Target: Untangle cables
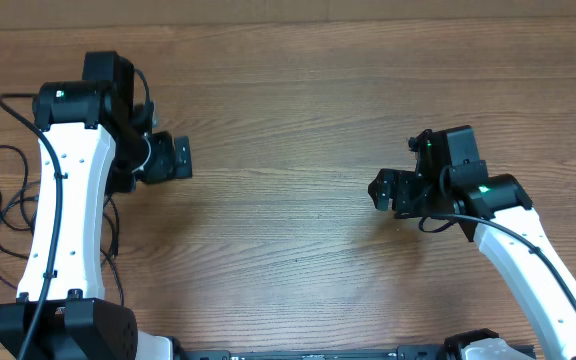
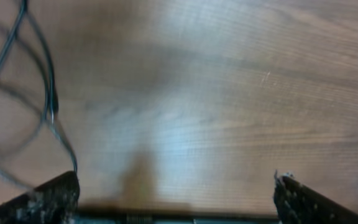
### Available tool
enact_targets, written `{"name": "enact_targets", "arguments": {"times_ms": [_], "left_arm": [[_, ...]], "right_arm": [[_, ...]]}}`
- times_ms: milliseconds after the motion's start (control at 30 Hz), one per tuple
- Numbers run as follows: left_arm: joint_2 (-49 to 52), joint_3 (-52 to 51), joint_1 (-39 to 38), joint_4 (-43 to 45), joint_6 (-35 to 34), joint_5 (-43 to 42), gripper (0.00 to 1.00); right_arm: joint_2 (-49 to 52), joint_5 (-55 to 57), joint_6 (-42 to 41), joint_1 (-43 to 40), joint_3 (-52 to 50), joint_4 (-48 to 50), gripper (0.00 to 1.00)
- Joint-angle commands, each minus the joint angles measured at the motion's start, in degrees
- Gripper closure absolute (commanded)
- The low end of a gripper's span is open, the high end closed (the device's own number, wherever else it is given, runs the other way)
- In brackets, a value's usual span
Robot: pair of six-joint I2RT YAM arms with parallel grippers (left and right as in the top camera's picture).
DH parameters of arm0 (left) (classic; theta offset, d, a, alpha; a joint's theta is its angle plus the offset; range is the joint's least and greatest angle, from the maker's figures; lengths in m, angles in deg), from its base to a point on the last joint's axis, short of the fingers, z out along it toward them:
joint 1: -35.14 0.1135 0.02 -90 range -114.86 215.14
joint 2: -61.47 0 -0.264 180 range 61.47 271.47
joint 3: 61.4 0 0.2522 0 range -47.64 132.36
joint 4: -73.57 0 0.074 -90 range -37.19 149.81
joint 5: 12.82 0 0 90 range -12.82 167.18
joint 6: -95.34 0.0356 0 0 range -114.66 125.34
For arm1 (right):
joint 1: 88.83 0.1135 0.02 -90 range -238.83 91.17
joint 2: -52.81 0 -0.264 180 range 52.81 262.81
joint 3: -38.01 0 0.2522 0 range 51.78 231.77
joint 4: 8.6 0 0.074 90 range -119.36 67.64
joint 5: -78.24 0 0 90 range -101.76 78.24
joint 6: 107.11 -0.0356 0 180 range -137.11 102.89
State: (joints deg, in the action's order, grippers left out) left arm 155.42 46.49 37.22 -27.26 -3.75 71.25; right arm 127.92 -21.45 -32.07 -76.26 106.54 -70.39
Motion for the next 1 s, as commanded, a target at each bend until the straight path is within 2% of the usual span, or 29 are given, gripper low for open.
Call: {"name": "enact_targets", "arguments": {"times_ms": [0, 100, 233, 433, 667, 967], "left_arm": [[-0.24, 0.44, 0.13, -5.20, -2.71, 1.57, 0.00], [-0.37, 0.44, 0.13, -8.33, -2.71, 1.92, 0.00], [-2.51, -0.26, 0.07, -9.77, -2.29, 1.44, 0.01], [-11.23, -4.33, 0.09, -8.83, -2.32, 1.55, 0.01], [-28.59, -15.37, 0.09, 2.34, -2.80, 1.40, 0.00], [-53.68, -29.86, 0.09, 16.46, -3.41, 1.90, 0.00]], "right_arm": [[1.57, 6.23, 0.87, 0.33, 6.82, -0.37, 0.03], [1.51, 6.21, 4.61, 0.33, 11.89, -3.67, 0.00], [1.40, 6.23, 4.57, 0.02, 16.33, -7.82, 0.00], [-1.25, 6.27, 3.06, -0.55, 16.48, -12.07, 0.00], [-8.98, 8.11, 1.25, -0.55, 13.11, -11.30, 0.00], [-27.61, 10.14, 2.84, -0.55, 2.45, -6.71, 0.00]]}}
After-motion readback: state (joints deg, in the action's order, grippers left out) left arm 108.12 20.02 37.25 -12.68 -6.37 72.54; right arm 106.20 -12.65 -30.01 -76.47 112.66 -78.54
